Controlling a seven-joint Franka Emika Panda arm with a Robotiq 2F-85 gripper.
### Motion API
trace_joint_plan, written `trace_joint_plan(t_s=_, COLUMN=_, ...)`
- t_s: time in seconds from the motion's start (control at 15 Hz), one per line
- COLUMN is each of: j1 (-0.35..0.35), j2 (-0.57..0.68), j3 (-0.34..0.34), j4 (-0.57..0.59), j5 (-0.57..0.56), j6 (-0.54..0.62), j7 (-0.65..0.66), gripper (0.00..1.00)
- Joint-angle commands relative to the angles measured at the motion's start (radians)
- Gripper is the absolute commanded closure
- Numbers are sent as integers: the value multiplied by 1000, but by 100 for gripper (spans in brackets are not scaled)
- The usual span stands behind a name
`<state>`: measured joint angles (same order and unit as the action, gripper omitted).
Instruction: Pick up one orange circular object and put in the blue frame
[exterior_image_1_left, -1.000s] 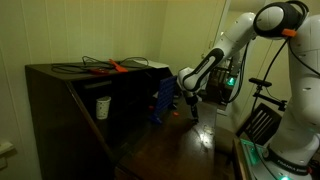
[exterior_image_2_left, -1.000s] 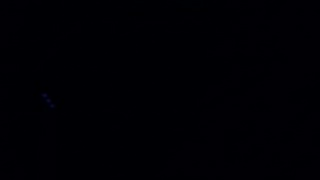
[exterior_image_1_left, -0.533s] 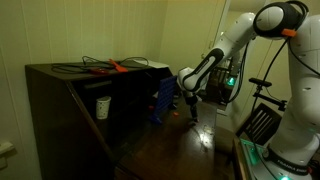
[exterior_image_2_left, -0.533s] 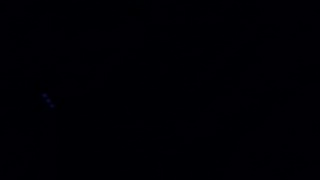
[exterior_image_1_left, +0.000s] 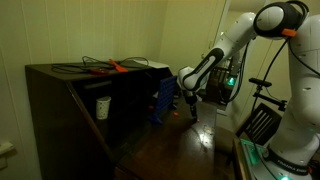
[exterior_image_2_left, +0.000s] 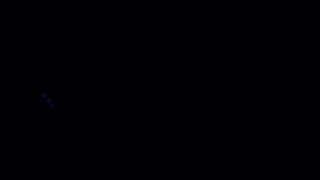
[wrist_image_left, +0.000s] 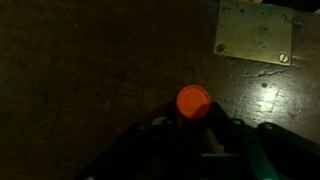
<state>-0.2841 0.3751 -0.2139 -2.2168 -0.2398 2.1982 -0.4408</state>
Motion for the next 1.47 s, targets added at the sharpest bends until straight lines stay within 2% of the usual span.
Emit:
trace_joint_plan(t_s=0.0, j1=-7, j2=-2, j3=7, j4=-10, j5=-14, j6=6, j7=-7, gripper=38)
trace_joint_plan(t_s=0.07, j1=-7, j2=-1, j3=7, j4=-10, j5=-15, j6=5, j7=-7, gripper=36)
trace_joint_plan(t_s=0.33, j1=-5, j2=1, j3=10, j4=-13, j5=-19, j6=-4, j7=-9, gripper=8)
trace_joint_plan(t_s=0.4, j1=-5, j2=2, j3=11, j4=-13, j5=-19, j6=-5, j7=-10, gripper=52)
trace_joint_plan(t_s=0.47, j1=-5, j2=4, j3=10, j4=-13, j5=-20, j6=-6, j7=-10, gripper=46)
trace_joint_plan(t_s=0.53, j1=-5, j2=4, j3=10, j4=-13, j5=-21, j6=-8, j7=-10, gripper=46)
trace_joint_plan(t_s=1.0, j1=-2, j2=0, j3=7, j4=-9, j5=-29, j6=-27, j7=-7, gripper=94)
trace_joint_plan(t_s=1.27, j1=-4, j2=3, j3=7, j4=-9, j5=-30, j6=-28, j7=-6, gripper=100)
trace_joint_plan(t_s=1.33, j1=-4, j2=1, j3=6, j4=-10, j5=-30, j6=-30, j7=-5, gripper=79)
trace_joint_plan(t_s=1.4, j1=-4, j2=-1, j3=6, j4=-10, j5=-29, j6=-29, j7=-3, gripper=74)
